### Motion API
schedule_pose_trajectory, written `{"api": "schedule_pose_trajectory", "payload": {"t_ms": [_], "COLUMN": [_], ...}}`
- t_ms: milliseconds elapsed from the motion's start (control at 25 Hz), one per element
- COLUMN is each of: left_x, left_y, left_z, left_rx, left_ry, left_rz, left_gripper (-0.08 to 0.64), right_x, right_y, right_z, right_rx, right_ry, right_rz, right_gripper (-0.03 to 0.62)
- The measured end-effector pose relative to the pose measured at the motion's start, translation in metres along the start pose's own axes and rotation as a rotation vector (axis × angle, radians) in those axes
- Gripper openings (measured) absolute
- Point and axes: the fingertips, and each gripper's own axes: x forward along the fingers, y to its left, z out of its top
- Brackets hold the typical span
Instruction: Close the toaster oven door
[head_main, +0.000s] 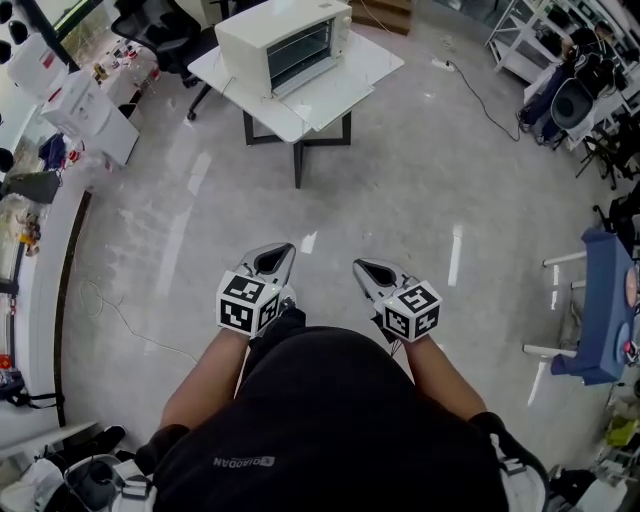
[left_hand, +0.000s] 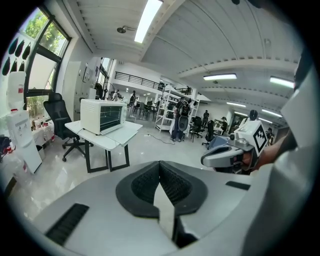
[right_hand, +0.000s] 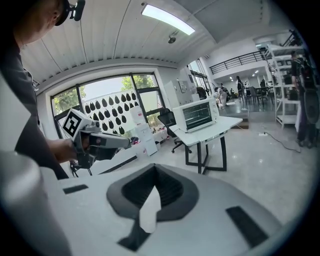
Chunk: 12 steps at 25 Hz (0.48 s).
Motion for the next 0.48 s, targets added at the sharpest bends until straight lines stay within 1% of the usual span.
{"api": "schedule_pose_trajectory", "payload": {"t_ms": [160, 320, 480], "left_x": [0.007, 0.016, 0.024], "left_y": [0.036, 0.074, 0.11], "left_z": [0.022, 0.032, 0.04], "left_rx": [0.0, -0.01, -0.016], "left_ry": [-0.011, -0.004, -0.009], "left_rz": [-0.001, 0.002, 0.0], "left_gripper": [0.003, 0.003, 0.003], "right_x": [0.032, 0.066, 0.1], "right_y": [-0.007, -0.012, -0.015], "right_z": [0.027, 0.049, 0.061], "right_rx": [-0.005, -0.01, -0.014], "right_ry": [0.0, -0.002, 0.01], "right_rz": [-0.008, -0.009, -0.011], "right_gripper": [0.002, 0.002, 0.002]}}
